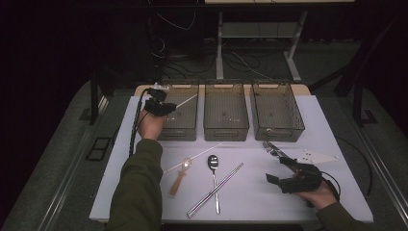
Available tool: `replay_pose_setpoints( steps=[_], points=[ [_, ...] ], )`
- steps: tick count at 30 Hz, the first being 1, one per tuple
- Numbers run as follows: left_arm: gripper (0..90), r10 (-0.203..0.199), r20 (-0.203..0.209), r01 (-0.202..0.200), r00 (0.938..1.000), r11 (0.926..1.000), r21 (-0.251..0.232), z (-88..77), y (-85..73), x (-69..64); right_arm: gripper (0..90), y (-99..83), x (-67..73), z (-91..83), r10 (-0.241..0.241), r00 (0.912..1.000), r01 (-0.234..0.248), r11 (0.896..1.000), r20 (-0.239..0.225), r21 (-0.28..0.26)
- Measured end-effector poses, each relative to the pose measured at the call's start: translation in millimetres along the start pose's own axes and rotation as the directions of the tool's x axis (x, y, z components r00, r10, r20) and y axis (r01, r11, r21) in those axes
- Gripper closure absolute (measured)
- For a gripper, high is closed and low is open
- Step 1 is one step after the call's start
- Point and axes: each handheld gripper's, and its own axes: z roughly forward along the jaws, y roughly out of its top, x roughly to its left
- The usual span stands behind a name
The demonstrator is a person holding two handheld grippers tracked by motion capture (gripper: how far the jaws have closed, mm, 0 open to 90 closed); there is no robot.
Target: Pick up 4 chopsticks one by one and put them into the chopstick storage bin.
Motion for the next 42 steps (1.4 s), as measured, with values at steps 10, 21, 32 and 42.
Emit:
replay_pose_setpoints(
  steps=[10, 21, 32, 42],
  points=[
    [57.5, 0.045, -0.017, -0.046, 0.9988, 0.9987, -0.022, -6.6, 2.0, -1.6, 9.5, 0.0, 0.0, 0.1, 0.001, 1.0, -0.001, 1.0, 0.0, 0.0],
    [38.8, 0.061, 0.088, -0.053, 0.9943, 0.9944, -0.091, -39.1, -5.1, -7.6, 9.5, 0.0, 0.2, 0.3, 0.001, 1.0, -0.001, 1.0, 0.003, 0.001],
    [32.7, 0.109, 0.154, -0.089, 0.9821, 0.9873, -0.131, -62.0, -29.7, -23.1, 9.5, -0.1, 0.3, 0.2, 0.001, 1.0, -0.001, 1.0, 0.002, 0.0],
    [26.7, 0.146, 0.196, -0.111, 0.9698, 0.9777, -0.178, -74.1, -56.2, -41.6, 9.4, 0.4, 0.2, -0.6, -0.01, 0.9996, 0.01, 1.0, -0.025, -0.009]
  ],
)
